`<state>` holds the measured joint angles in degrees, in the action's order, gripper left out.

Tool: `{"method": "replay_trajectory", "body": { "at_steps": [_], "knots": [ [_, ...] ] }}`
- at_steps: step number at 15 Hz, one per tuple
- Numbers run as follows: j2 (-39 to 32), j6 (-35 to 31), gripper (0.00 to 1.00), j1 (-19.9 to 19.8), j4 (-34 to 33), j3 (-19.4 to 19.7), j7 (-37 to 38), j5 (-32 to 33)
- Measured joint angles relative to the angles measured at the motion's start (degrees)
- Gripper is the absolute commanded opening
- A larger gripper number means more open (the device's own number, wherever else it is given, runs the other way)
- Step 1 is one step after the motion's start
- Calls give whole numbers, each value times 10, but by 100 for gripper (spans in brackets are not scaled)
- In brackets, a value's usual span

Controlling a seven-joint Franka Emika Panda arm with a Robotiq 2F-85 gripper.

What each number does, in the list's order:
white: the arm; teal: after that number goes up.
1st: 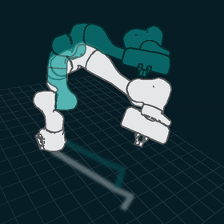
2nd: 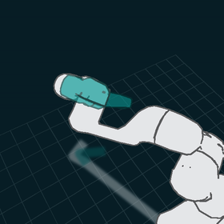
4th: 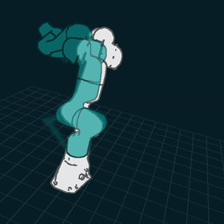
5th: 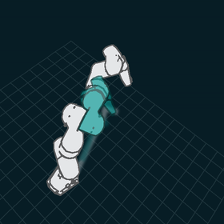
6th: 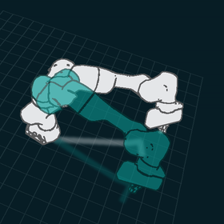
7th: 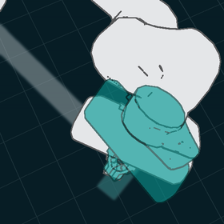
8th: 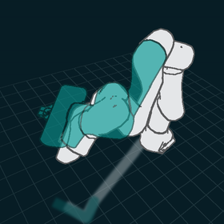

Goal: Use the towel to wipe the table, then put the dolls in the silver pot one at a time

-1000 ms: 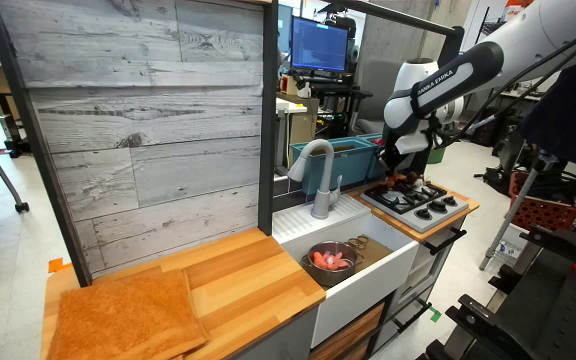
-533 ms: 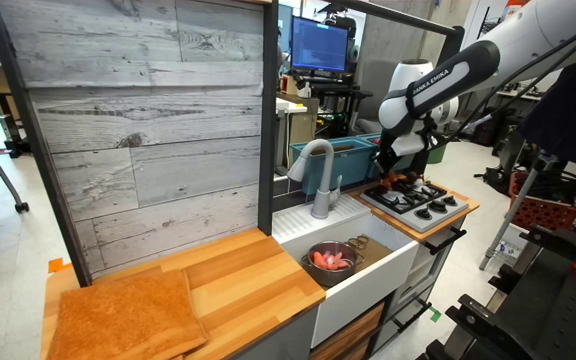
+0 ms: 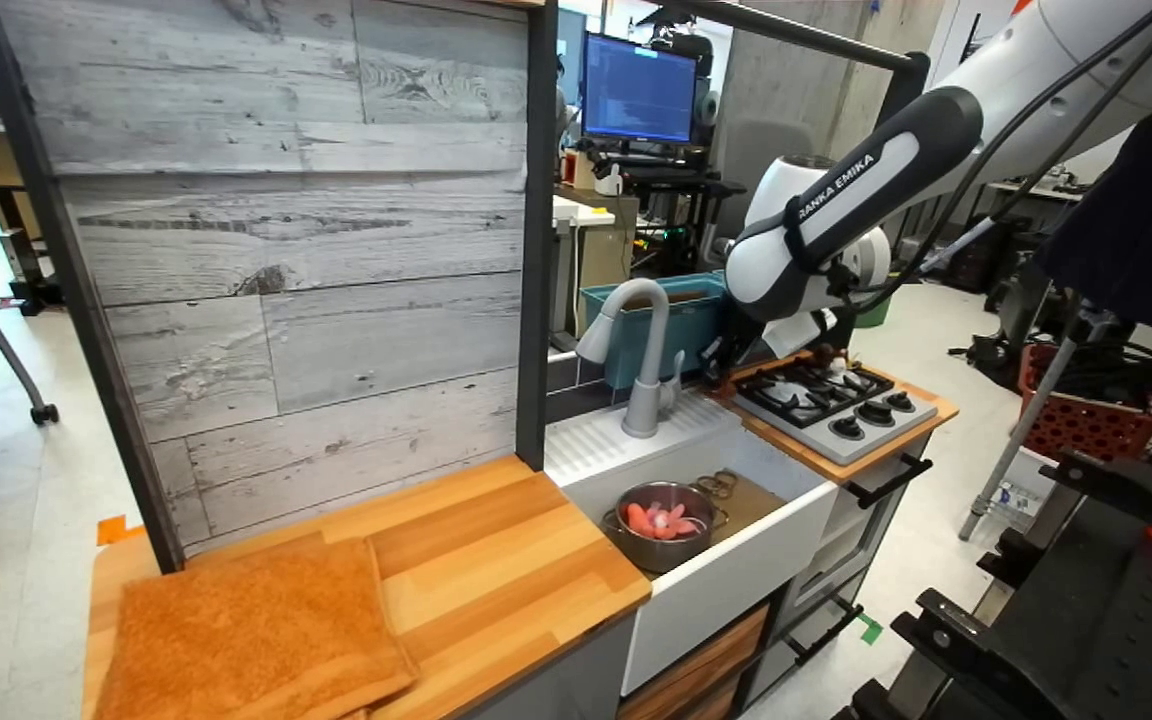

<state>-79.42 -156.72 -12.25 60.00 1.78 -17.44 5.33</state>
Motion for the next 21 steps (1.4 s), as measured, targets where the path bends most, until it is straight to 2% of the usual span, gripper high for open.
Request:
{"method": "replay_trajectory", "body": {
  "at_steps": [3,8,15,18,21],
  "knots": [
    [29,-48,1,0,80,-27,-54,1],
    [93,-91,1,-2,215,-39,-106,9],
    [185,-135,1,-58,416,-78,-180,99],
    [220,-170,1,-71,502,-78,-217,135],
    [230,-230,1,-70,554,-73,-252,175]
  ]
}}
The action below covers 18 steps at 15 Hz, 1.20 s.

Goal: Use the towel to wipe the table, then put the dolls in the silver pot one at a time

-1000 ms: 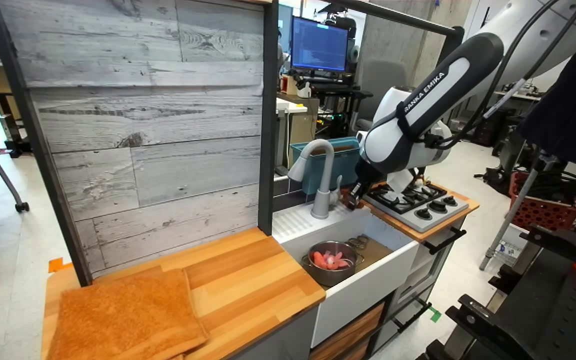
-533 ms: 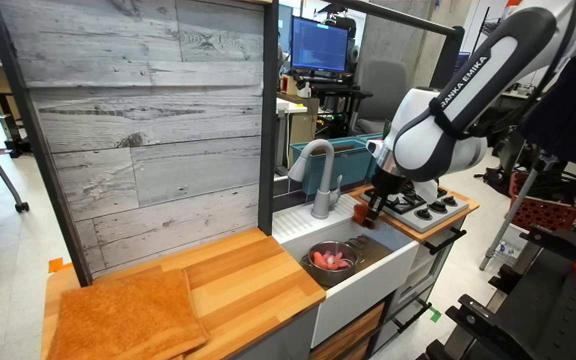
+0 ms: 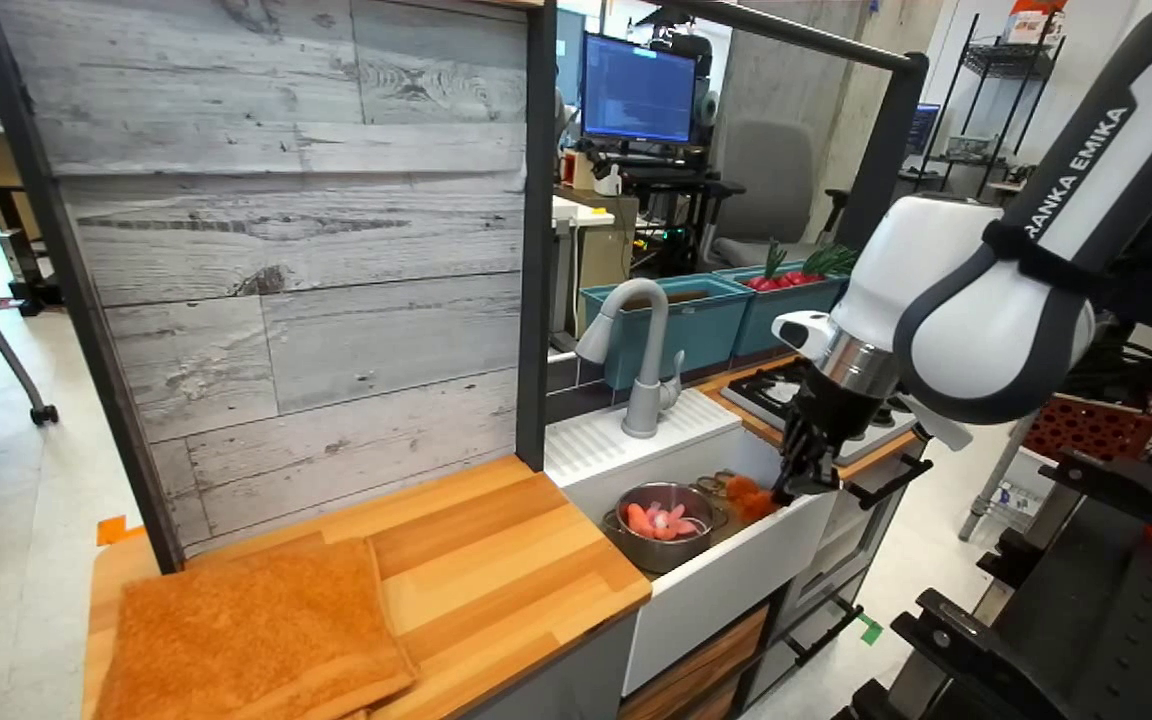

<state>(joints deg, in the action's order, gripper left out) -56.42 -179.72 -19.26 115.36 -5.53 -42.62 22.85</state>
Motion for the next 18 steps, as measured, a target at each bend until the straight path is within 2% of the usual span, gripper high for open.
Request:
{"method": "replay_trajectory", "body": {
  "at_steps": [5,11,12,13,16,18],
  "knots": [
    [-15,-106,1,32,6,26,-23,38],
    [-43,-127,1,106,-57,29,11,37],
    [-47,-127,29,118,-68,29,20,36],
    [-51,-127,5,130,-79,31,29,35],
    [-62,-127,27,168,-106,56,54,25],
    [-65,-127,29,172,-112,60,57,25]
  ]
}}
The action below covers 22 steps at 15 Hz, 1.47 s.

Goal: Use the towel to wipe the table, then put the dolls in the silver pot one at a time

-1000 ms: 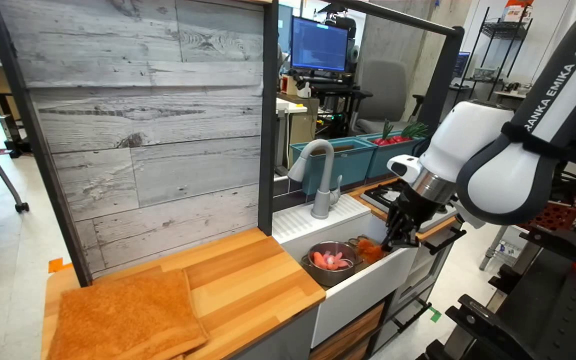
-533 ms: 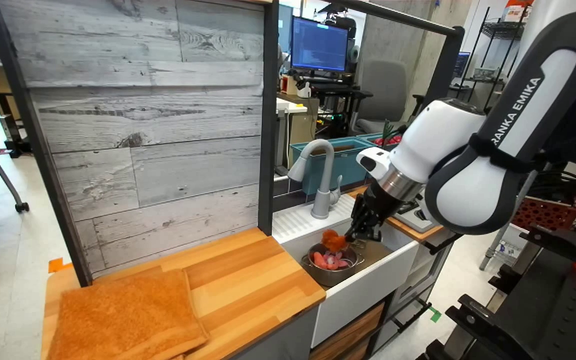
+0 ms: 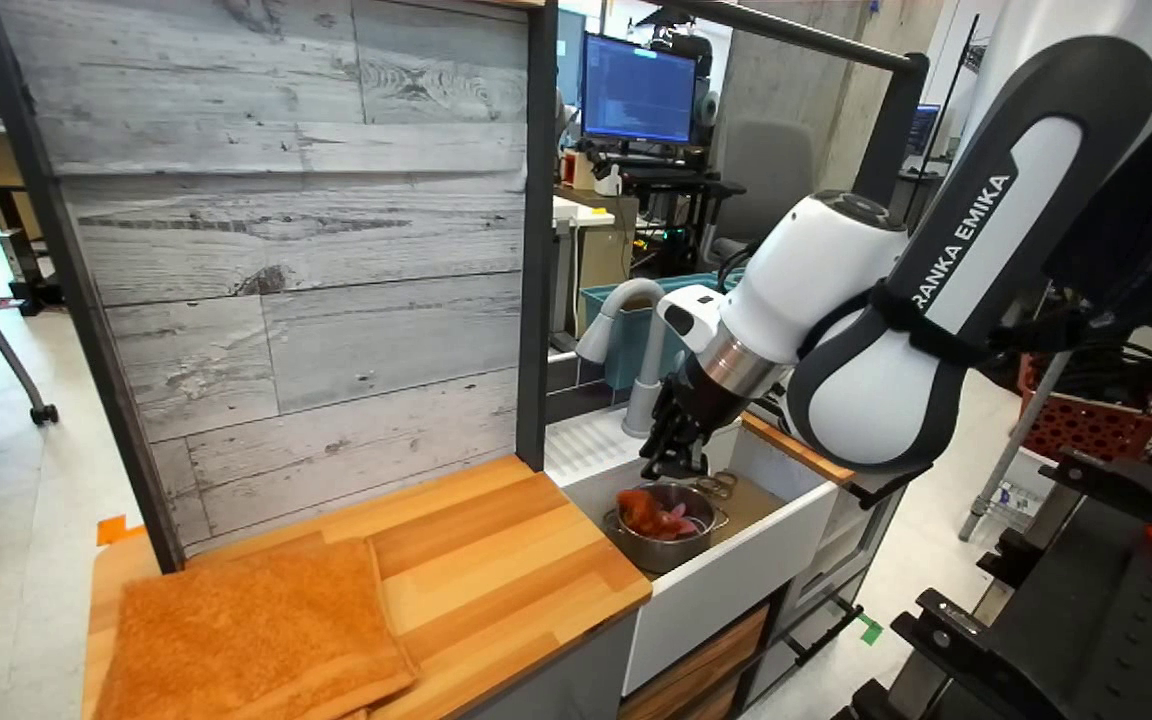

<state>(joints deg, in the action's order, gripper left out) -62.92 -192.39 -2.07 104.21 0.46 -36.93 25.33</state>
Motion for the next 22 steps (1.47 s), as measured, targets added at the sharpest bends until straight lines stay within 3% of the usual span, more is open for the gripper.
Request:
{"method": "replay_trajectory", "body": {
  "at_steps": [3,4,5,7,11,14,18,20,22],
  "knots": [
    [-1,0,29,0,-1,3,0,0],
    [-1,0,54,0,-1,3,0,0],
    [-1,0,55,0,-1,3,0,0],
    [-1,0,67,0,-2,6,2,4],
    [20,14,96,7,-3,65,19,2],
    [94,104,100,-32,30,58,28,6],
    [221,263,100,-138,88,-37,25,-26],
    [257,334,100,-167,91,-62,19,-82],
    [271,363,100,-182,87,-74,13,-107]
  ]
}}
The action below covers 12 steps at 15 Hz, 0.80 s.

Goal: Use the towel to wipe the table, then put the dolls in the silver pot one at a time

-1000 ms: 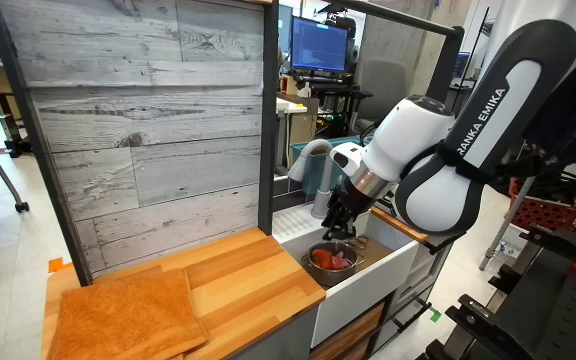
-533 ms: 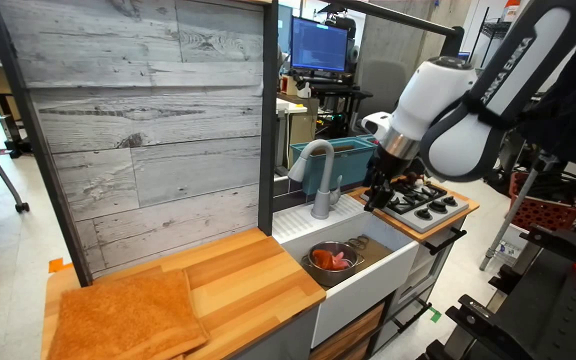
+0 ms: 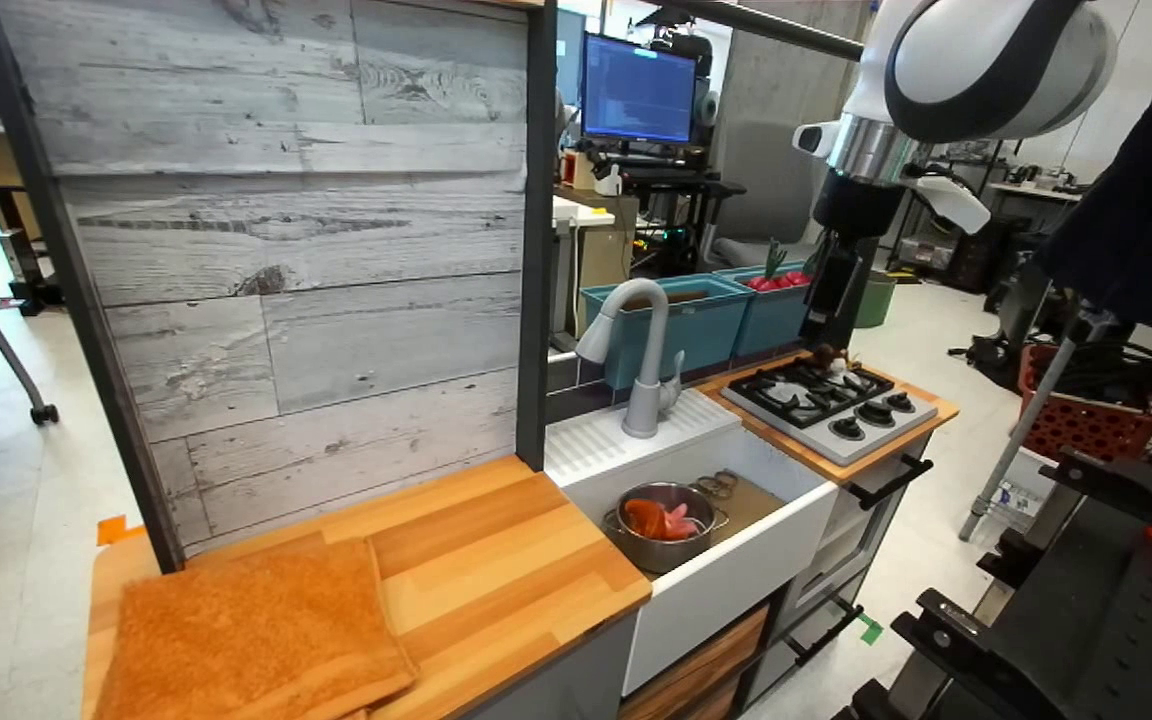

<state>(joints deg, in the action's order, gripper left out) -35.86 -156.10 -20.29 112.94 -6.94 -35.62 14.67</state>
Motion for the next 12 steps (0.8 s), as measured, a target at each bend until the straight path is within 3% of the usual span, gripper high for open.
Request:
{"method": "replay_trajectory", "body": {
  "at_steps": [4,8,12],
  "knots": [
    [-3,1,100,2,1,1,1,-4],
    [-13,7,100,31,-20,48,43,-7],
    [-68,44,100,-3,-111,74,54,-48]
  ]
}}
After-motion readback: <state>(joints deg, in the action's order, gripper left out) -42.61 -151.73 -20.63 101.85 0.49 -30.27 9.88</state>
